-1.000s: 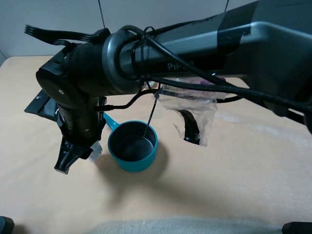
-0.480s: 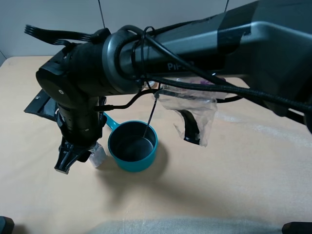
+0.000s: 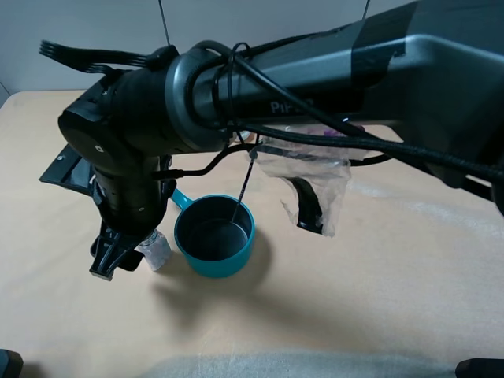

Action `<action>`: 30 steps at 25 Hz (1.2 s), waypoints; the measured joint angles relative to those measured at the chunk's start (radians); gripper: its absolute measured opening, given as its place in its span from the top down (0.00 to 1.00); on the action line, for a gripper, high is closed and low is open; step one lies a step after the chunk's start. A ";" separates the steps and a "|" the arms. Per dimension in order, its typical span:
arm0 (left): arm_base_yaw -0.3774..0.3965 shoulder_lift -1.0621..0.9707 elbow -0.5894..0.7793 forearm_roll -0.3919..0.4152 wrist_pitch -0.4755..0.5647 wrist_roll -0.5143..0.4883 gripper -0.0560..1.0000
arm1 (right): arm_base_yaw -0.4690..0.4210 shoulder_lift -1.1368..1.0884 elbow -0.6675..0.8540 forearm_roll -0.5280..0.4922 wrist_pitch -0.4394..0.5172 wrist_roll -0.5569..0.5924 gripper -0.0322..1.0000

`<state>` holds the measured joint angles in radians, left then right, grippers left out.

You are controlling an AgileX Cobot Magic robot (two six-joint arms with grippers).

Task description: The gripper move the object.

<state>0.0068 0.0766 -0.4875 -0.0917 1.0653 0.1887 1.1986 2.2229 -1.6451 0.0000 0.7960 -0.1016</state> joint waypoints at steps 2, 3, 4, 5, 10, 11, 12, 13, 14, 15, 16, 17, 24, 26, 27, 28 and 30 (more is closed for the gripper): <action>0.000 0.000 0.000 0.000 0.000 0.000 0.24 | 0.000 0.000 0.000 -0.008 0.000 0.000 0.39; 0.000 0.000 0.000 0.000 0.000 0.000 0.24 | 0.000 0.000 0.000 -0.010 0.000 0.000 0.39; 0.000 0.000 0.000 0.000 0.000 0.000 0.24 | 0.000 0.000 0.000 -0.010 0.000 0.000 0.39; 0.000 0.000 0.000 0.000 0.000 0.000 0.24 | 0.000 0.000 0.000 -0.010 0.000 0.000 0.39; 0.000 0.000 0.000 0.000 0.000 0.000 0.24 | 0.000 -0.001 0.000 0.000 0.003 0.000 0.39; 0.000 0.000 0.000 0.000 0.000 0.000 0.24 | 0.000 -0.002 0.000 0.000 0.006 0.000 0.39; 0.000 0.000 0.000 0.000 0.000 0.000 0.24 | 0.000 -0.006 0.000 0.000 0.008 0.000 0.39; 0.000 0.000 0.000 0.000 0.000 0.000 0.24 | -0.001 -0.013 0.000 0.000 0.009 0.000 0.39; 0.000 0.000 0.000 0.000 0.000 0.000 0.24 | -0.002 -0.020 0.000 0.000 0.011 0.000 0.39; 0.000 0.000 0.000 0.000 0.000 0.000 0.24 | -0.008 -0.033 0.000 0.000 0.011 0.000 0.39; 0.000 0.000 0.000 0.000 0.000 0.000 0.24 | -0.013 -0.042 0.000 0.000 0.014 0.000 0.39; 0.000 0.000 0.000 0.000 0.000 0.000 0.24 | -0.020 -0.051 0.000 0.000 0.017 0.000 0.39; 0.000 0.000 0.000 0.000 0.000 0.000 0.24 | -0.055 -0.086 0.000 0.000 0.066 0.007 0.39; 0.000 0.000 0.000 0.000 0.000 0.000 0.24 | -0.071 -0.105 0.000 0.000 0.066 0.007 0.39; 0.000 0.000 0.000 0.000 0.000 0.000 0.24 | -0.080 -0.112 0.000 0.000 0.066 0.007 0.39; 0.000 0.000 0.000 0.000 0.000 0.000 0.24 | -0.091 -0.120 0.000 0.000 0.066 0.007 0.39; 0.000 0.000 0.000 0.000 0.000 0.000 0.24 | -0.118 -0.134 0.000 0.000 0.074 0.007 0.39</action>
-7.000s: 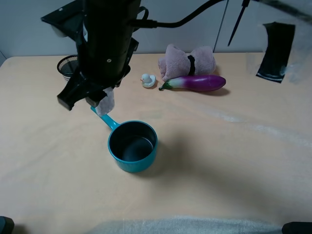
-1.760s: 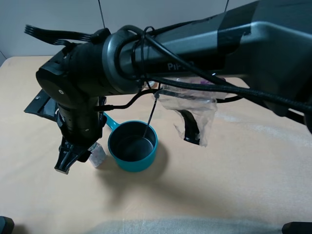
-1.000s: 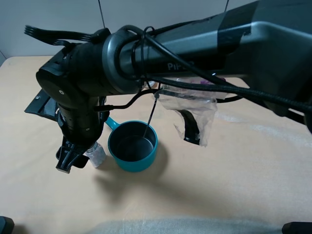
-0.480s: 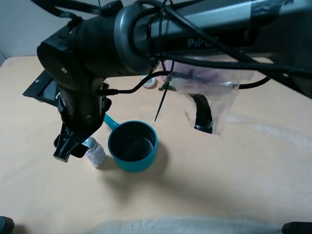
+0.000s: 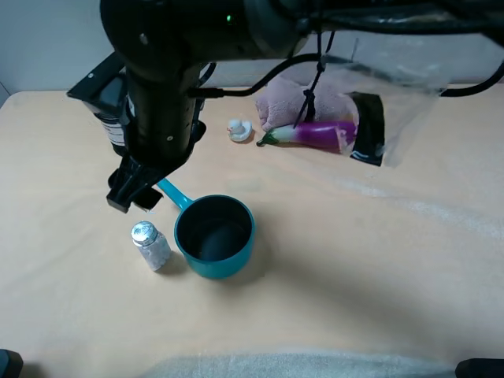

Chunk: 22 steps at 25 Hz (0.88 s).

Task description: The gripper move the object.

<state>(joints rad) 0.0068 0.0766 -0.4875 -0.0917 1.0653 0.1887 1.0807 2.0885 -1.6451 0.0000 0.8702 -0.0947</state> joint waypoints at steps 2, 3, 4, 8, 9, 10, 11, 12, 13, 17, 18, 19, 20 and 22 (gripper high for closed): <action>0.000 0.000 0.000 0.000 0.000 0.000 0.24 | -0.026 -0.011 0.000 0.000 0.011 0.000 0.39; 0.000 0.000 0.000 0.000 0.000 0.000 0.24 | -0.044 -0.018 0.000 0.000 0.013 0.000 0.39; 0.000 0.000 0.000 0.000 0.000 0.000 0.24 | -0.057 -0.023 0.000 0.000 0.014 0.000 0.39; 0.000 0.000 0.000 0.000 0.000 0.000 0.24 | -0.132 -0.050 0.000 0.000 0.014 0.000 0.39; 0.000 0.000 0.000 0.000 0.000 0.000 0.24 | -0.152 -0.059 0.000 0.000 0.014 0.000 0.39; 0.000 0.000 0.000 0.000 0.000 0.000 0.24 | -0.178 -0.068 0.000 0.000 0.014 0.000 0.39; 0.000 0.000 0.000 0.000 0.000 0.000 0.24 | -0.204 -0.078 0.000 0.000 0.014 0.000 0.39; 0.000 0.000 0.000 0.000 0.000 0.000 0.24 | -0.227 -0.085 0.000 0.000 0.015 0.000 0.39; 0.000 0.000 0.000 0.000 0.000 0.000 0.24 | -0.255 -0.094 0.000 0.000 0.016 0.000 0.39; 0.000 0.000 0.000 0.000 0.000 0.000 0.24 | -0.363 -0.115 0.000 0.000 0.032 0.001 0.39; 0.000 0.000 0.000 0.000 0.000 0.000 0.24 | -0.393 -0.119 0.000 0.000 0.035 0.003 0.39; 0.000 0.000 0.000 0.000 0.000 0.000 0.24 | -0.418 -0.121 0.000 0.000 0.036 0.003 0.39; 0.000 0.000 0.000 0.000 0.000 0.000 0.24 | -0.448 -0.123 0.000 0.000 0.036 0.004 0.39; 0.000 0.000 0.000 0.000 0.000 0.000 0.24 | -0.513 -0.134 0.000 0.000 0.036 0.009 0.39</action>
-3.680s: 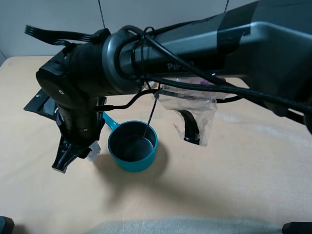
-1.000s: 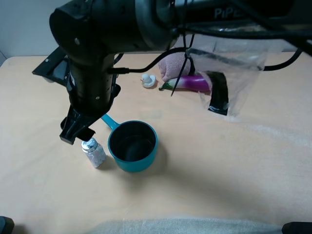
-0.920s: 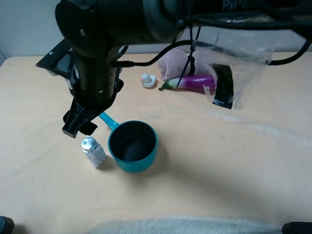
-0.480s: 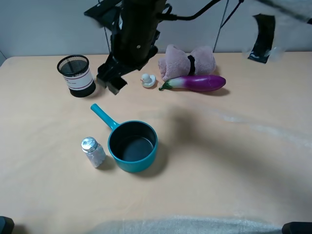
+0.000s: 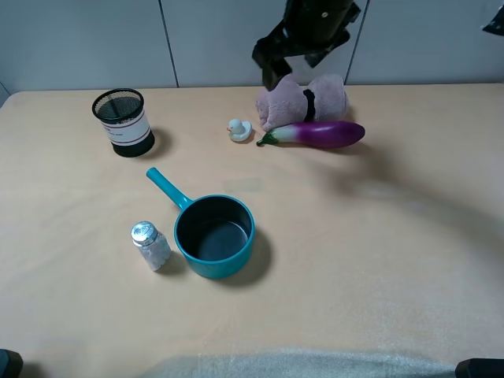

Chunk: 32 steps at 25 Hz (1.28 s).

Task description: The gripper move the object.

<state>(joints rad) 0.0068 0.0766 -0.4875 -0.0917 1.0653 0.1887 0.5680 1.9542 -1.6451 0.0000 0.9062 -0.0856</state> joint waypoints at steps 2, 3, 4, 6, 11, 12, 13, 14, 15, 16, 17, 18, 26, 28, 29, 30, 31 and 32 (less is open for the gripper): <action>0.000 0.000 0.000 0.000 0.000 0.000 0.24 | -0.062 -0.013 0.000 0.000 0.001 0.011 0.39; 0.000 0.000 0.000 0.000 0.000 0.000 0.24 | -0.098 -0.020 0.000 0.000 0.004 0.020 0.39; 0.000 0.000 0.000 0.000 0.000 0.000 0.24 | -0.127 -0.027 0.000 0.000 0.009 0.026 0.39; 0.000 0.000 0.000 0.000 0.000 0.000 0.24 | -0.196 -0.044 0.000 0.000 0.029 0.039 0.39; 0.000 0.000 0.000 0.000 0.000 0.000 0.24 | -0.346 -0.082 0.000 -0.006 0.111 0.047 0.39; 0.000 0.000 0.000 0.000 0.000 0.000 0.24 | -0.372 -0.091 0.000 -0.007 0.125 0.047 0.39; 0.000 0.000 0.000 0.000 0.000 0.000 0.24 | -0.393 -0.100 0.000 -0.007 0.142 0.047 0.39; 0.000 0.000 0.000 0.000 0.000 0.000 0.24 | -0.418 -0.113 0.000 -0.008 0.159 0.047 0.39; 0.000 0.000 0.000 0.000 0.000 0.000 0.24 | -0.441 -0.128 0.000 -0.010 0.174 0.047 0.39; 0.000 0.000 0.000 0.000 0.000 0.000 0.24 | -0.460 -0.142 0.000 -0.010 0.188 0.047 0.40; 0.000 0.000 0.000 0.000 0.000 0.000 0.24 | -0.483 -0.161 0.007 -0.010 0.193 0.047 0.40; 0.000 0.000 0.000 0.000 0.000 0.000 0.24 | -0.505 -0.183 0.022 -0.010 0.194 0.047 0.40; 0.000 0.000 0.000 0.000 0.000 0.000 0.24 | -0.657 -0.444 0.321 -0.043 0.151 0.047 0.40; 0.000 0.000 0.000 0.000 0.000 0.000 0.24 | -0.687 -0.528 0.421 -0.044 0.128 0.047 0.40; 0.000 0.000 0.000 0.000 0.000 0.000 0.24 | -0.701 -0.570 0.463 -0.047 0.111 0.047 0.40; 0.000 0.000 0.000 0.000 0.000 0.000 0.24 | -0.710 -0.622 0.505 -0.048 0.095 0.047 0.40; 0.000 0.000 0.000 0.000 0.000 0.000 0.24 | -0.719 -0.677 0.556 -0.049 0.076 0.047 0.40; 0.000 0.000 0.000 0.000 0.000 0.000 0.24 | -0.724 -0.732 0.603 -0.049 0.062 0.047 0.40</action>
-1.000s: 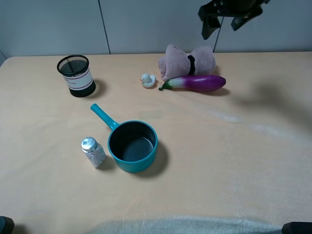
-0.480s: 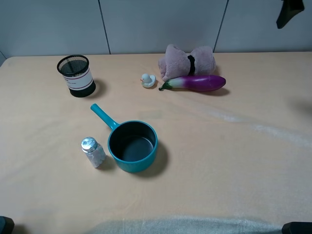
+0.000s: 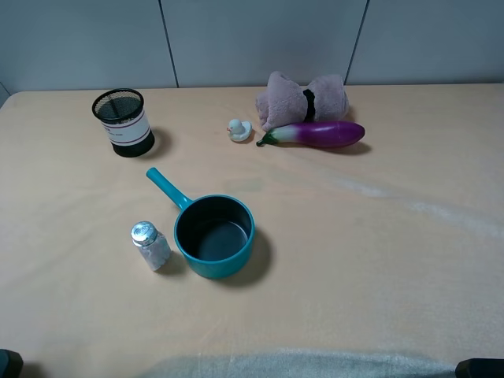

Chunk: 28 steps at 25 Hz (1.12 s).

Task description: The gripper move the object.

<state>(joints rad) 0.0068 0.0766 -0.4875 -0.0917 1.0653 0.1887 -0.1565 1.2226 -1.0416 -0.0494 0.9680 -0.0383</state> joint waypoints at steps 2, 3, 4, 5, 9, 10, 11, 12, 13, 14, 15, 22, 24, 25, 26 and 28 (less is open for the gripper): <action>0.000 0.000 0.000 0.000 0.000 0.000 0.24 | -0.002 -0.100 0.080 0.000 -0.011 0.000 0.40; 0.000 0.000 0.000 0.000 0.000 0.000 0.24 | -0.002 -0.155 0.121 0.001 -0.011 0.000 0.40; 0.000 0.000 0.000 0.000 0.000 0.000 0.24 | -0.002 -0.211 0.159 0.002 -0.010 0.001 0.40; 0.000 0.000 0.000 0.000 0.000 0.000 0.24 | -0.002 -0.258 0.189 0.002 -0.007 0.005 0.40; 0.000 0.000 0.000 0.000 0.000 0.000 0.24 | -0.002 -0.475 0.303 0.003 0.002 0.029 0.40; 0.000 0.000 0.000 0.000 0.000 0.000 0.24 | -0.002 -0.528 0.323 0.004 0.009 0.038 0.40; 0.000 0.000 0.000 0.000 0.000 0.000 0.24 | -0.002 -0.578 0.338 0.006 0.022 0.045 0.40; 0.000 0.000 0.000 0.000 0.000 0.000 0.24 | -0.002 -0.617 0.350 0.006 0.034 0.055 0.40; 0.000 0.000 0.000 0.000 0.000 0.000 0.24 | -0.002 -0.666 0.358 0.006 0.052 0.061 0.40; 0.000 0.000 0.000 0.000 0.000 0.000 0.24 | -0.002 -0.698 0.366 0.006 0.064 0.067 0.40; 0.000 0.000 0.000 0.000 0.000 0.000 0.24 | -0.002 -0.726 0.370 0.006 0.077 0.075 0.40; 0.000 0.000 0.000 0.000 0.000 0.001 0.24 | -0.002 -0.863 0.439 0.009 0.109 0.095 0.40; 0.000 0.000 0.000 0.000 0.000 0.001 0.24 | -0.002 -0.898 0.455 0.021 0.112 0.097 0.40; 0.000 0.000 0.000 0.000 0.000 0.001 0.24 | -0.002 -0.913 0.460 0.026 0.112 0.097 0.40; 0.000 0.000 0.000 0.000 0.000 0.001 0.24 | -0.002 -0.928 0.467 0.030 0.112 0.097 0.40; 0.000 0.000 0.000 0.000 0.000 0.001 0.24 | -0.002 -0.969 0.485 0.038 0.107 0.096 0.40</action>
<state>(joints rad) 0.0068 0.0766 -0.4875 -0.0917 1.0653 0.1895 -0.1587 0.2538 -0.5568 -0.0116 1.0752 0.0577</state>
